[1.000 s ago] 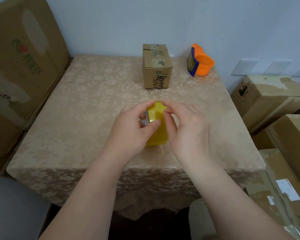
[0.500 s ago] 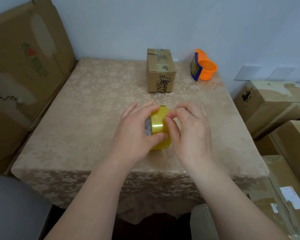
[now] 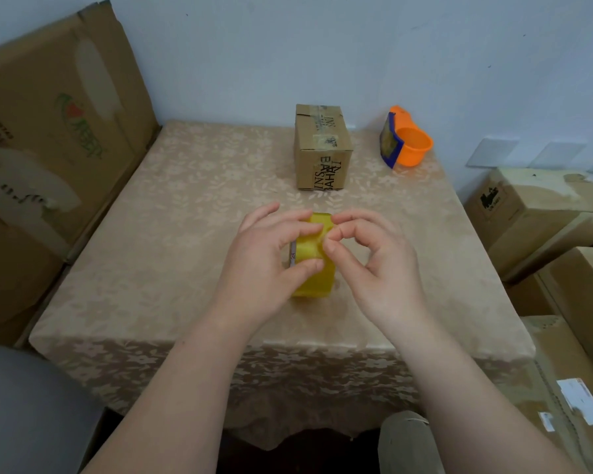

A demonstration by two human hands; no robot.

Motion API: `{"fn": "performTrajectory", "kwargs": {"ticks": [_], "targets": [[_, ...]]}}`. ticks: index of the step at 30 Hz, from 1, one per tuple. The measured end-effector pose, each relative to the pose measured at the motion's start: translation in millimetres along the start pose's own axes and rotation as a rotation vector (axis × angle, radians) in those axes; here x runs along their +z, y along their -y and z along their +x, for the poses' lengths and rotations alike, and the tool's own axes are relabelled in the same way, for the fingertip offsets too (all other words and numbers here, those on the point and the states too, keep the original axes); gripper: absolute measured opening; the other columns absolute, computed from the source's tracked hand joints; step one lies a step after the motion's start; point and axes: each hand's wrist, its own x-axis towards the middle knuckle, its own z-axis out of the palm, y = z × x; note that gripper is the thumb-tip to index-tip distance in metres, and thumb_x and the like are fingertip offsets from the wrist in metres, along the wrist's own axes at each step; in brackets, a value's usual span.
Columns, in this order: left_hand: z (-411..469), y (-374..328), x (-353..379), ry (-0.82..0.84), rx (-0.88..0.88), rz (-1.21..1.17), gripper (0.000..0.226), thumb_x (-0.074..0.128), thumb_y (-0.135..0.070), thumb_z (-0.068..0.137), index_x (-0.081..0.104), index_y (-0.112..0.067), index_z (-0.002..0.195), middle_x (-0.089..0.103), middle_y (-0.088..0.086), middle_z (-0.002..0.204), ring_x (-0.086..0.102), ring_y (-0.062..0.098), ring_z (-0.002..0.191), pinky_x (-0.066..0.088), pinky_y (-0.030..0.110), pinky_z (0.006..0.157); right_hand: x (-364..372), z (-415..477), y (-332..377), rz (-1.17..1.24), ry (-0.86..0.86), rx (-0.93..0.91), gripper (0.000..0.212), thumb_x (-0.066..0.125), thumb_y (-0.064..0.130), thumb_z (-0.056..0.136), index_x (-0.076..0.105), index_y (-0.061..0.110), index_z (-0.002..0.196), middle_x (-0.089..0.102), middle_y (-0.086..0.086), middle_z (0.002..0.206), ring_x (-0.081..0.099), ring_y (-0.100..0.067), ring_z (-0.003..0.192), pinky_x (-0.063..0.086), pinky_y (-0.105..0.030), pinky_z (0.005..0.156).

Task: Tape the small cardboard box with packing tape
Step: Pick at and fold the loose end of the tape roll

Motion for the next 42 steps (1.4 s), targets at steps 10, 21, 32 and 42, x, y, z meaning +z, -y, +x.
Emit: {"fn": "performTrajectory", "kwargs": {"ticks": [10,21,32,42], "targets": [[-1,0,0,-0.098,0.109,-0.008,0.008,0.066,-0.017,0.077,0.072,-0.014,0.082,0.071,-0.003,0.095,0.059,0.003,0.095,0.039,0.004,0.084,11,-8,2,-0.128,-0.083,-0.108,0.002,0.066,0.012,0.083,0.064,0.013,0.082,0.065,0.013,0.097,0.055,-0.014,0.097,0.044,-0.022,0.081],[-10,-14,11,-0.099,0.084,0.169,0.03,0.038,-0.035,0.087,0.057,-0.012,0.088,0.065,0.004,0.093,0.056,0.014,0.083,0.05,0.04,0.067,20,-13,7,-0.305,-0.193,-0.153,0.021,0.044,0.029,0.089,0.053,0.011,0.083,0.072,-0.002,0.086,0.05,-0.011,0.089,0.04,-0.03,0.061],[-3,-14,7,-0.084,-0.055,-0.145,0.015,0.062,-0.026,0.082,0.064,-0.021,0.096,0.056,-0.014,0.092,0.059,0.01,0.097,0.052,0.033,0.09,16,-13,0,-0.205,-0.238,0.025,0.007,0.055,0.018,0.091,0.054,0.012,0.088,0.065,-0.003,0.09,0.056,-0.015,0.084,0.044,-0.031,0.07],[-6,-15,12,-0.133,0.044,0.088,0.006,0.053,-0.019,0.086,0.055,-0.015,0.083,0.067,0.005,0.089,0.057,0.019,0.081,0.039,0.026,0.071,22,-13,7,-0.253,-0.285,-0.02,0.014,0.05,0.026,0.091,0.053,0.013,0.085,0.064,-0.003,0.082,0.052,-0.014,0.078,0.035,-0.025,0.063]]}}
